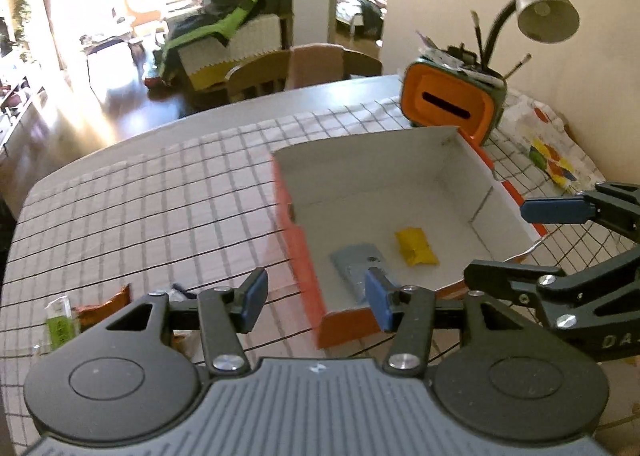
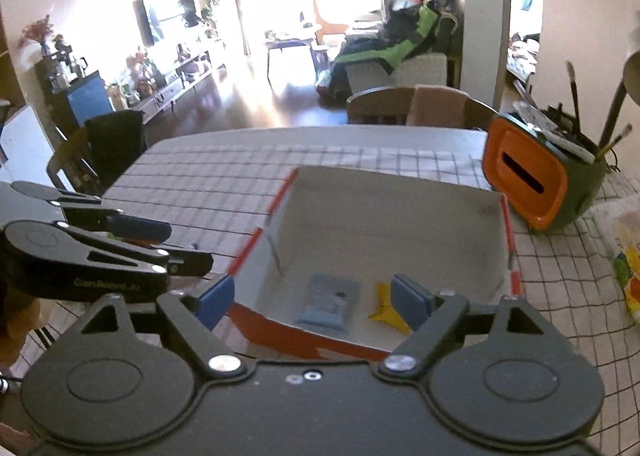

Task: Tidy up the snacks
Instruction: 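Move both tools back over the snack pile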

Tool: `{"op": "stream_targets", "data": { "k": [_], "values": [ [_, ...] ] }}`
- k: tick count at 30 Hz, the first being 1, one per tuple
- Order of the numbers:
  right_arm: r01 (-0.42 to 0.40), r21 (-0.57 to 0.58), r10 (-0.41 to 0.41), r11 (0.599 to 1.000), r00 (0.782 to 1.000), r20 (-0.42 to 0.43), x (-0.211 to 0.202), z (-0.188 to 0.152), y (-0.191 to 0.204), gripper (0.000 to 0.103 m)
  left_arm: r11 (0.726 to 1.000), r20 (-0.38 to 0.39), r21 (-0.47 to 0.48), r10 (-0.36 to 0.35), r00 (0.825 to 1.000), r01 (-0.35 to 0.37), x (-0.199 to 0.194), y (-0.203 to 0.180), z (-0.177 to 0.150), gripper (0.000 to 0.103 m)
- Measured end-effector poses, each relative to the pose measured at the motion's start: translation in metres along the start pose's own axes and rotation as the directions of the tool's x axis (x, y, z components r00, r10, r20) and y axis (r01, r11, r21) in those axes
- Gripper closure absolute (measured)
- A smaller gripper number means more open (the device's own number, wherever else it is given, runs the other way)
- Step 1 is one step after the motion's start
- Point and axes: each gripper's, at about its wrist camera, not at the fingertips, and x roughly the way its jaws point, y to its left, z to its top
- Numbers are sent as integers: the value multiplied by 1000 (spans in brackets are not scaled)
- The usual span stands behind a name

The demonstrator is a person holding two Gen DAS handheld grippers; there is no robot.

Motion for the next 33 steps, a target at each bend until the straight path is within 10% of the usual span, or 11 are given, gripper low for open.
{"op": "stream_targets", "data": {
  "k": [17,33],
  "values": [
    [-121,-74,124,990,992,34,19,0,94,12,990,72,-104,104,992,-96,-67,103,-68,34],
    [-194,-113,192,975,981,-28,55,-14,183,0,934,-22,-292,210,978,-207,-74,206,-145,17]
  ]
}}
